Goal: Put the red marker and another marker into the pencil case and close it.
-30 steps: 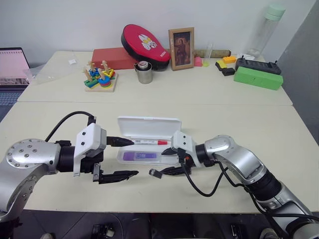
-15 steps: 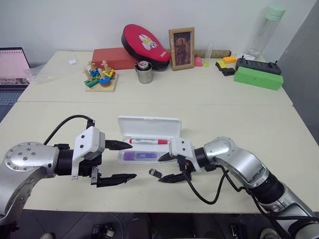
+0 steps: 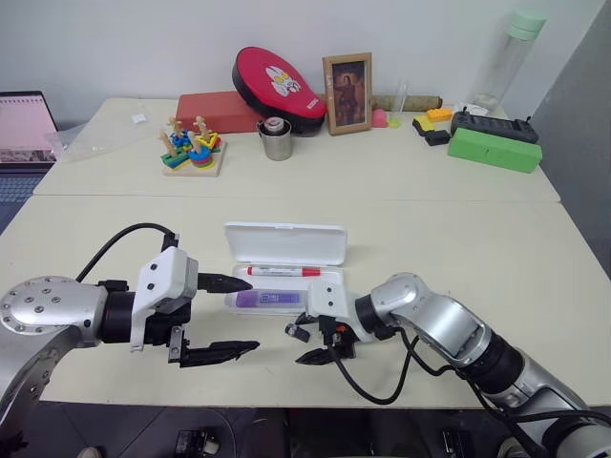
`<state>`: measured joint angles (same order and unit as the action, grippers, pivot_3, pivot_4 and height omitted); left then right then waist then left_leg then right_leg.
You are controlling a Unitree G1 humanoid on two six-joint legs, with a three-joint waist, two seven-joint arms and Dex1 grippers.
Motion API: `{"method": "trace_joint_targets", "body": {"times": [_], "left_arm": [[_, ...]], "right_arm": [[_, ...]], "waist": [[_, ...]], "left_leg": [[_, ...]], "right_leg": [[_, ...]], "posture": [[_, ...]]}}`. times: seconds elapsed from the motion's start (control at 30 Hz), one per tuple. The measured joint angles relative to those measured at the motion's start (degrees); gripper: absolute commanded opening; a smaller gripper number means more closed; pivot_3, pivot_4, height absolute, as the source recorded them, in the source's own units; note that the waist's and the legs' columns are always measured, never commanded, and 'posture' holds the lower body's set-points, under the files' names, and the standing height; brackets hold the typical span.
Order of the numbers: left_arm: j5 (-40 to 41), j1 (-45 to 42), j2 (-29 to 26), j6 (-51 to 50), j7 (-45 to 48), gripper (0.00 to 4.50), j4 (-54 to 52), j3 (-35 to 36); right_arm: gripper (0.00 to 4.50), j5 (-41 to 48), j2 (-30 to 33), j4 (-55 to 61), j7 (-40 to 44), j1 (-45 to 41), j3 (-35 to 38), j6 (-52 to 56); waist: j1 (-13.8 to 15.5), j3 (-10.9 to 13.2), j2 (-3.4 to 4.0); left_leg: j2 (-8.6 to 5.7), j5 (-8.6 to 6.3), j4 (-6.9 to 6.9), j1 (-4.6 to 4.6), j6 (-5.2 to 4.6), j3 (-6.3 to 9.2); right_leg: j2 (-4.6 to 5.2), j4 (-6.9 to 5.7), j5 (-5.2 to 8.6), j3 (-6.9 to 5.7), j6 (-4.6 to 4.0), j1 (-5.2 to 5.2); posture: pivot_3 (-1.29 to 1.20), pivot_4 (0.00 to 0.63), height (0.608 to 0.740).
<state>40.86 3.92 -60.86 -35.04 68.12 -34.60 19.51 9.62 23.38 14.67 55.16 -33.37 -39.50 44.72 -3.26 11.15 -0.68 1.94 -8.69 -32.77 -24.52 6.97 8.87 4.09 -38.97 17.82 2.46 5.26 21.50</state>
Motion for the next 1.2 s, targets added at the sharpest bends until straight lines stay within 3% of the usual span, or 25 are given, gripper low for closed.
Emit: {"method": "trace_joint_targets", "body": {"times": [0.4,0.57,0.8,1.2], "left_arm": [[0.86,-0.18,-0.46,-1.14,-0.26,4.5,-1.32,0.15],[0.84,-0.65,-0.44,-1.14,-1.34,4.5,-1.24,0.15],[1.08,-1.36,1.37,-1.92,-3.98,4.5,2.26,1.71],[1.39,-3.48,2.12,-1.97,-5.07,4.5,2.99,1.05]], "right_arm": [[0.34,-1.81,-1.39,-0.44,-2.95,-0.89,0.26,2.29],[0.29,-0.37,-0.53,-0.42,-2.08,-0.79,2.56,2.27],[0.29,5.9,-1.08,-0.05,-0.47,-2.63,13.63,1.3],[0.29,1.78,0.99,-7.68,-0.12,-3.32,11.33,-4.04]], "waist": [[0.0,0.0,0.0],[0.01,0.01,0.01],[-0.07,0.01,0.01],[-0.03,0.01,0.01]], "left_leg": [[0.0,0.0,0.0,0.01,0.0,0.0],[0.0,0.0,0.0,0.0,0.0,0.0],[0.01,0.0,0.01,0.01,0.0,0.0],[0.01,0.0,0.01,-0.01,0.0,-0.01]], "right_leg": [[0.0,0.0,0.0,0.0,0.0,0.0],[0.0,0.0,0.0,0.01,0.0,0.0],[0.0,-0.01,0.0,-0.01,0.0,0.01],[0.0,0.01,-0.06,0.0,-0.1,0.01]], "posture": [[0.0,0.15,0.74],[0.0,0.15,0.74],[0.0,0.15,0.74],[0.0,0.15,0.74]]}}
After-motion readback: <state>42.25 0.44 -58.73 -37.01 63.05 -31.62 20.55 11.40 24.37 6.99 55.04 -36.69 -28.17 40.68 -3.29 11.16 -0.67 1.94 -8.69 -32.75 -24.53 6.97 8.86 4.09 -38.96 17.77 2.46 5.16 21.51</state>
